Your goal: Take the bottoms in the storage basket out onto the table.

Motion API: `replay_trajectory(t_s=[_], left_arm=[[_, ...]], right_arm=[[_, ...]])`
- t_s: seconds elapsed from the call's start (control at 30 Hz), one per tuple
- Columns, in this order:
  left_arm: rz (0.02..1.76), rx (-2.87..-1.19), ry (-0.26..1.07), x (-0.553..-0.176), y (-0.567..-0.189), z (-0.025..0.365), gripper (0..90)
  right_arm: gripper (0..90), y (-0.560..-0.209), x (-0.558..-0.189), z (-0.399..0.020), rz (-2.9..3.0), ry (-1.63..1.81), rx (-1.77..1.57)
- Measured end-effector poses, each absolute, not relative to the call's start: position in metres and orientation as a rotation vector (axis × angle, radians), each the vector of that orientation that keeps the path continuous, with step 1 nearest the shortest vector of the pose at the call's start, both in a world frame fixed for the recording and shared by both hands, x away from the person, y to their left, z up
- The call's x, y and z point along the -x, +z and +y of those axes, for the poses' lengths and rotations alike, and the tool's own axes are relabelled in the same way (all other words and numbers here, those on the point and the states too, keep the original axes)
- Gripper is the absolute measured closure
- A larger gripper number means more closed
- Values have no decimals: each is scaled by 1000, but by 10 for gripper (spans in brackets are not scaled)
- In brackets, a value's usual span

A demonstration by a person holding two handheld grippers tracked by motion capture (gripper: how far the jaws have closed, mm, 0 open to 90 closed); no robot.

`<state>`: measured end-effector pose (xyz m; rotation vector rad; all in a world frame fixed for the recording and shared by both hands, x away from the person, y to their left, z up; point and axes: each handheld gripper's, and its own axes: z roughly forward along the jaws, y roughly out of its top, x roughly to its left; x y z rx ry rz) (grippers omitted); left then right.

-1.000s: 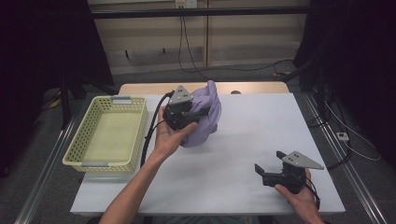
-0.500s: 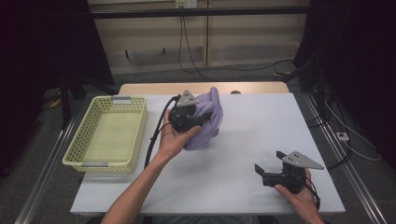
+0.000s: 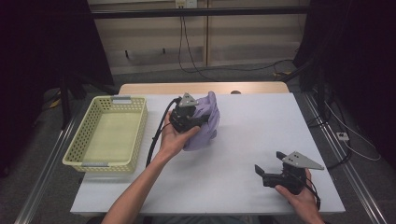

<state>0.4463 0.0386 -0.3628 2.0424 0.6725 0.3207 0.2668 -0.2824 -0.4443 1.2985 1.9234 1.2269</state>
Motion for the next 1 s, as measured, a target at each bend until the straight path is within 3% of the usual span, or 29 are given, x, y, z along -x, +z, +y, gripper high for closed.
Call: replay_trajectory(t_s=[1.0], left_arm=[[739, -2062, 310, -469, -396, 41, 705]], right_arm=[[42, -445, -268, -281, 1934, 1227, -1299]])
